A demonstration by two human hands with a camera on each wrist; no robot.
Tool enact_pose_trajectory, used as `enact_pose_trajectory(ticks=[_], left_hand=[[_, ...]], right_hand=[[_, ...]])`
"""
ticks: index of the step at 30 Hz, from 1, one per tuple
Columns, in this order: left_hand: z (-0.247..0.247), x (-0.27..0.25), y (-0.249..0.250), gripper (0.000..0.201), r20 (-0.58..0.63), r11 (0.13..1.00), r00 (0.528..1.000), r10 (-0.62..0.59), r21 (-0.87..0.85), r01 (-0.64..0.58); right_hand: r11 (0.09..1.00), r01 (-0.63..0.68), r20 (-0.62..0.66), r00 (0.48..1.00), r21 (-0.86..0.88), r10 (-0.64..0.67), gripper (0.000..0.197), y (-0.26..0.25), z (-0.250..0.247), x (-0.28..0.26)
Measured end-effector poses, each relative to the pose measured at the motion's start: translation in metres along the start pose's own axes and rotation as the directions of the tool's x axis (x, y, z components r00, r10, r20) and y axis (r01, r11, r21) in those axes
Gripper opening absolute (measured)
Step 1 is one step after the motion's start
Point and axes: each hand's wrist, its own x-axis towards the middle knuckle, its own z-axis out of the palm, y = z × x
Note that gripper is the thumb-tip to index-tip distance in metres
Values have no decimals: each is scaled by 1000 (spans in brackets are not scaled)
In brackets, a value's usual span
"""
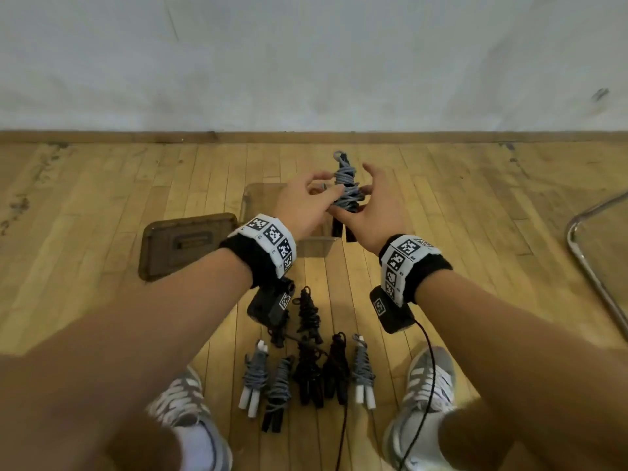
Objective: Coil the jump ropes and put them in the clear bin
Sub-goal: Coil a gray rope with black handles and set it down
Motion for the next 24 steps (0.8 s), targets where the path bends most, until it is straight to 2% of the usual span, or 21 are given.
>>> enact_pose_trajectory(ticks=[3, 8, 11, 13, 15, 19, 21, 24], left_hand=[[21, -1, -54, 37, 52, 991, 996, -70, 121, 63], [48, -6, -130, 41, 173, 952, 948, -266, 202, 230], [58, -6, -164, 40, 207, 921, 936, -284, 329, 207], [62, -4, -184, 39, 214, 892, 931, -296, 411, 189], [67, -3, -201, 41, 206, 884, 920, -334, 406, 231], [74, 1, -223, 39, 187, 877, 895, -404, 357, 321], [76, 5, -231, 40, 209, 863, 894, -396, 418, 285], [76, 9, -232, 43, 286, 833, 897, -337, 535, 142]], right_hand=[[989, -120, 79, 989, -86, 126, 100, 50, 36, -16], [948, -268, 190, 935, -173, 299, 86, 115, 79, -43], [914, -343, 260, 882, -219, 393, 85, 138, 98, -52], [899, -368, 286, 858, -237, 426, 93, 152, 111, -56], [887, -380, 316, 835, -263, 451, 92, 162, 122, -58], [858, -396, 333, 801, -327, 497, 75, 173, 137, -56], [853, -397, 310, 808, -340, 500, 70, 179, 145, -54], [826, -412, 292, 794, -385, 532, 70, 186, 153, -52]])
